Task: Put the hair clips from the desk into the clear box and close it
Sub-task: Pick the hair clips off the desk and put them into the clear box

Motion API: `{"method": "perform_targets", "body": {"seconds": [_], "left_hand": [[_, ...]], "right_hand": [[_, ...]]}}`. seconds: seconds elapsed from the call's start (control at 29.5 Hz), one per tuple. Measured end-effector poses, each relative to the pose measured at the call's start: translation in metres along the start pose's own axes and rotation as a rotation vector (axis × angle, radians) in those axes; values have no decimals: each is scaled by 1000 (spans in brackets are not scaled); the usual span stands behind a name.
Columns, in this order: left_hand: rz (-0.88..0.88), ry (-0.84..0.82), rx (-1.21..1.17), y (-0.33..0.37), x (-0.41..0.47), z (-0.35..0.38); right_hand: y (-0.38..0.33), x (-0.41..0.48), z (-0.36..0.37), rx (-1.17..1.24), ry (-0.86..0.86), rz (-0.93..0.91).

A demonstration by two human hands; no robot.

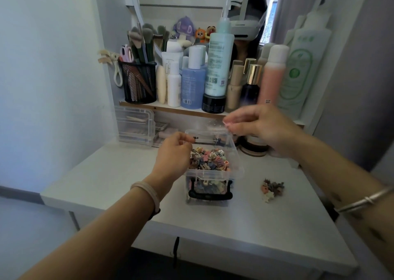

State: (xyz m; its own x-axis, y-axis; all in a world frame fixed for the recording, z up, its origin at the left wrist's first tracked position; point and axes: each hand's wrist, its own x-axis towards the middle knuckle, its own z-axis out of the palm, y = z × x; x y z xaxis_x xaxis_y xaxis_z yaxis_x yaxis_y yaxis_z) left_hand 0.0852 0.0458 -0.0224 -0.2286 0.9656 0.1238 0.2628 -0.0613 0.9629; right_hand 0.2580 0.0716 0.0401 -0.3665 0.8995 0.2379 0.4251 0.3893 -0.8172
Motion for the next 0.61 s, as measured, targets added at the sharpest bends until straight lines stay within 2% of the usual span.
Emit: {"method": "perform_targets", "body": {"seconds": [0.07, 0.14, 0.2, 0.27, 0.3, 0.47, 0.61], "left_hand": [[-6, -5, -7, 0, -2, 1], [-10, -14, -6, 1, -3, 1], [-12, -15, -12, 2, -3, 1], [-16, -13, -17, 2, -2, 1], [-18, -8, -13, 1, -2, 0], [-9, -10, 2, 2, -3, 1], [-10, -16, -10, 2, -5, 2]], "right_hand": [[-3, -1, 1, -13, -100, -11], [6, 0, -4, -120, -71, 23], [21, -2, -15, -438, -74, 72], [39, -10, -24, -740, -220, 177], [48, -13, -25, -797, -293, 234], [67, -26, -22, -766, -369, 317], [76, -26, -11, -760, -326, 307]]}}
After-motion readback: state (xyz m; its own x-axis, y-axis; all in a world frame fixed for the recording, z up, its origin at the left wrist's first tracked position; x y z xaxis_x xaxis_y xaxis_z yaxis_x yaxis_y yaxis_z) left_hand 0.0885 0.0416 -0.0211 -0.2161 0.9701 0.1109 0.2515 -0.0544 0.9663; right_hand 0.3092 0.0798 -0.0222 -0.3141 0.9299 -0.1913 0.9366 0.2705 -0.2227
